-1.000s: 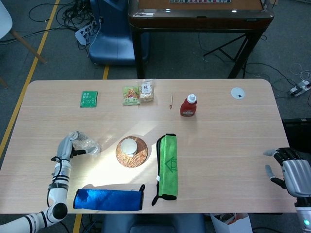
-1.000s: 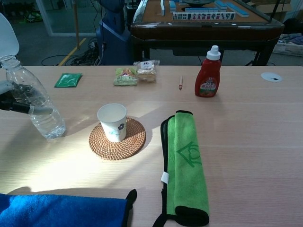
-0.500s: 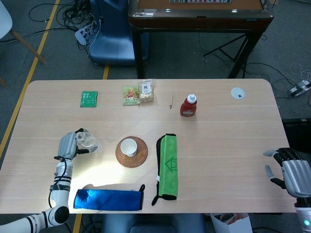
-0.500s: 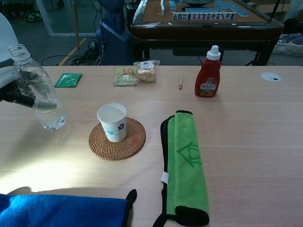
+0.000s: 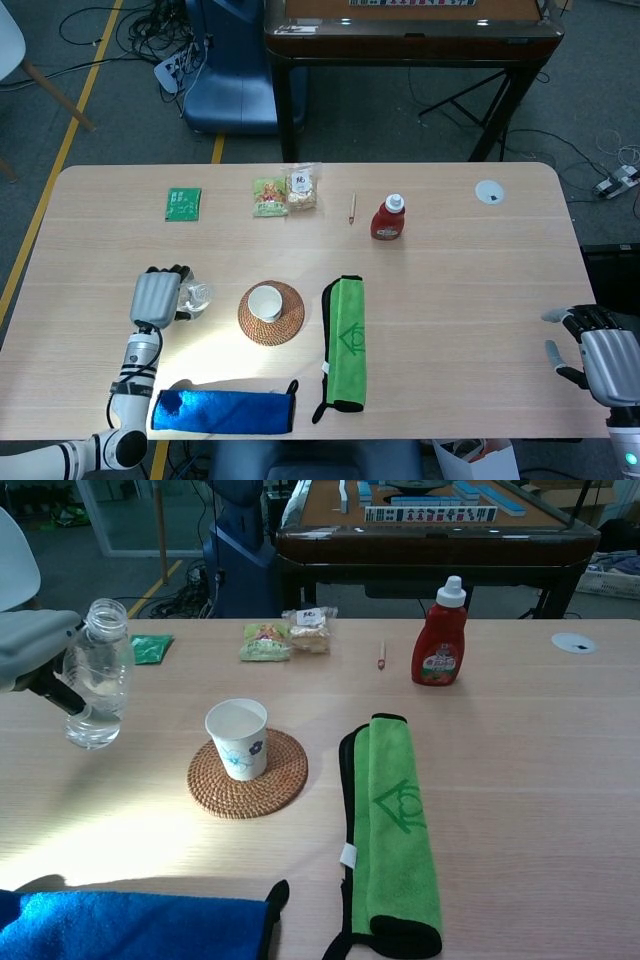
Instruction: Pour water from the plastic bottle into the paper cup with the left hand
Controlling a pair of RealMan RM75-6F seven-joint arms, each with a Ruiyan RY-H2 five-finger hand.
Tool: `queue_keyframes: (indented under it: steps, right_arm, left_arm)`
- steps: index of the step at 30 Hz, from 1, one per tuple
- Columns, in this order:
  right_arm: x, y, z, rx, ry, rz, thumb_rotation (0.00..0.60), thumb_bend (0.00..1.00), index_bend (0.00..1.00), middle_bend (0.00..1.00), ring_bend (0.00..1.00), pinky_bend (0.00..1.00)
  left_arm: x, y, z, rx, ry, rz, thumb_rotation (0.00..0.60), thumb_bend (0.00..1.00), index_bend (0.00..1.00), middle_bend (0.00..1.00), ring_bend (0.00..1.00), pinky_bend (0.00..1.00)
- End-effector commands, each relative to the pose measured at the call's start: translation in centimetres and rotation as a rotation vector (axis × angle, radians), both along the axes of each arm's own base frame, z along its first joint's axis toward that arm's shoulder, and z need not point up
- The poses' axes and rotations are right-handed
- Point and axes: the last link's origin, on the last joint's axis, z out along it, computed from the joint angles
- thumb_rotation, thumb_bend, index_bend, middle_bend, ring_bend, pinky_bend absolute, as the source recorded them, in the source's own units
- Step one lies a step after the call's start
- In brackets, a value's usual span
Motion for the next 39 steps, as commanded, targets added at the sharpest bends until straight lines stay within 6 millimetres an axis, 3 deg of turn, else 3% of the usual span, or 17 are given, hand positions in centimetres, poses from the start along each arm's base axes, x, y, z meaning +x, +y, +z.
queue_keyframes:
  steps: [1, 19, 39]
  right_arm:
    - [0.0, 0.0, 0.1, -0.001, -0.002, -0.002, 0.6, 0.45, 0.39, 0.4, 0.29, 0.26]
    - [-0.2, 0.0, 0.7, -0.008, -0.019, -0.011, 0.6, 0.45, 0.39, 0.4, 0.29, 0.26]
    - [-0.2, 0.0, 0.8, 0.003, -0.028, -0.021, 0.6, 0.45, 0.39, 0.4, 0.29, 0.26]
  left_arm:
    - [0.6, 0.2, -0.3, -0.009, 0.097, -0.024, 0.6, 0.05, 0.68, 0.75, 0.52, 0.39]
    - [2.2, 1.1, -2.0, -0.024, 0.394, -0.02, 0.6, 0.05, 0.68, 0.76, 0.52, 0.41]
    - [4.5, 1.2, -3.3, -0.019, 0.597, -0.001, 0.6, 0.05, 0.67, 0.75, 0.51, 0.45]
